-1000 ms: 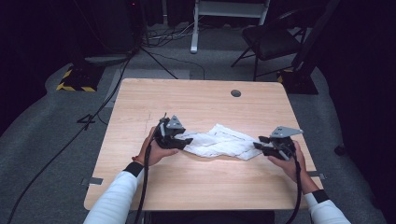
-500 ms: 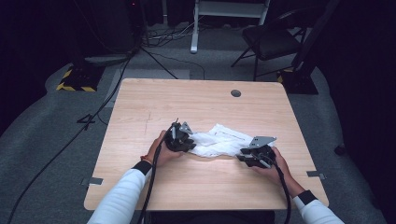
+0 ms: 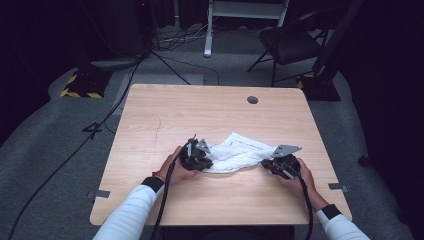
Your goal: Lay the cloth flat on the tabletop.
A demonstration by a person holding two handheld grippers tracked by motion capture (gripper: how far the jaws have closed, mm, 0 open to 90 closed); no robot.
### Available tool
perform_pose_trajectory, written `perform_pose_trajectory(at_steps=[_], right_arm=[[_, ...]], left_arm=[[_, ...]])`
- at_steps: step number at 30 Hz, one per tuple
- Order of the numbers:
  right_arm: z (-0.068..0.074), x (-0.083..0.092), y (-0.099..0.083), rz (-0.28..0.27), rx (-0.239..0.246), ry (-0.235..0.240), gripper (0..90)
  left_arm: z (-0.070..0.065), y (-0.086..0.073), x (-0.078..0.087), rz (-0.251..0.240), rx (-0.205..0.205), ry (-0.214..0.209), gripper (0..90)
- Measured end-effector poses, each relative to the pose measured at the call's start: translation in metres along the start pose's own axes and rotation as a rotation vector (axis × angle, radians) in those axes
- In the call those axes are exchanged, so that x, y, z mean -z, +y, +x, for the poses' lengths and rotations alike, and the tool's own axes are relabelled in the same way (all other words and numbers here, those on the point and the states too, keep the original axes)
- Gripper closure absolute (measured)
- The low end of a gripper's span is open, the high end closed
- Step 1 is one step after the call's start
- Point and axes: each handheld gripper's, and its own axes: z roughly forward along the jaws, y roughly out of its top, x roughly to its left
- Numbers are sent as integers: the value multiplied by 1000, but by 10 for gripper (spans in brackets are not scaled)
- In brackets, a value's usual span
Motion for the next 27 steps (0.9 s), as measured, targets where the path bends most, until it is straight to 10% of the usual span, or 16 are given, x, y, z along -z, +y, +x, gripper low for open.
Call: perform_pose_trajectory(at_steps=[20, 27], right_arm=[[-21, 15, -12, -6, -73, -91, 857], [-21, 14, -12, -8, -78, -84, 857]], left_arm=[[-70, 24, -24, 28, -177, -133, 666], [-38, 43, -6, -97, -62, -36, 428]])
